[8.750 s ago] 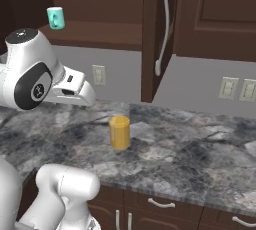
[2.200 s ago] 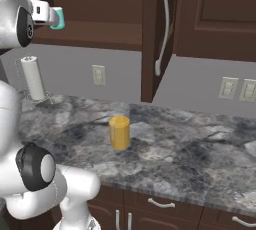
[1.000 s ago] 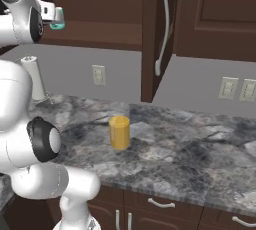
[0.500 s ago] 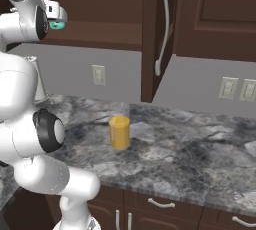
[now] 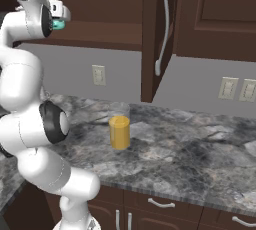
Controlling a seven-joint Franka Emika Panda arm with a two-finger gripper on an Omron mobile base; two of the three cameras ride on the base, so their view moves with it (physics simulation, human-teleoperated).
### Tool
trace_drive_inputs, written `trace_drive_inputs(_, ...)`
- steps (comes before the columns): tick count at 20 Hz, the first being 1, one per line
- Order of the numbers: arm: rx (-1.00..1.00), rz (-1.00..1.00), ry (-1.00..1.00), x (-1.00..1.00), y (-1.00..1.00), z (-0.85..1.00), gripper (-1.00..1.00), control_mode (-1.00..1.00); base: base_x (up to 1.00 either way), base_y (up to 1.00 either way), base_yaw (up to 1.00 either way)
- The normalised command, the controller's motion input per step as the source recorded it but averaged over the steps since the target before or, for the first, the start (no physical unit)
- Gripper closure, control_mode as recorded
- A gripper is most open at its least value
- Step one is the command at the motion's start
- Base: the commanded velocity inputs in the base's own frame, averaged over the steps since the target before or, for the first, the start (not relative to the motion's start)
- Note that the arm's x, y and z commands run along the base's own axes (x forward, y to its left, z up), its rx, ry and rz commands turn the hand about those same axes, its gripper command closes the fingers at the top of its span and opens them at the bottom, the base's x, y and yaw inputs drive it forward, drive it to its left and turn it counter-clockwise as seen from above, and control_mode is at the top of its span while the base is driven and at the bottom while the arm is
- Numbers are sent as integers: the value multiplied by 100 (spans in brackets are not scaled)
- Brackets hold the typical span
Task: There is a tray on the dining counter. Grab the cup, mug, and pitcher and place them on the tray. The pitcher may be placed next to the tray if it cannot fit the tray.
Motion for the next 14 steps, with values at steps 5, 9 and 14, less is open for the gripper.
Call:
trace_drive_inputs(5,0,0,0,27,18,0,-100,-100,0,0,0)
trace_drive_inputs(9,0,0,0,26,19,0,-100,-100,0,0,0)
trace_drive_inputs(14,0,0,0,19,8,0,-100,-100,0,0,0)
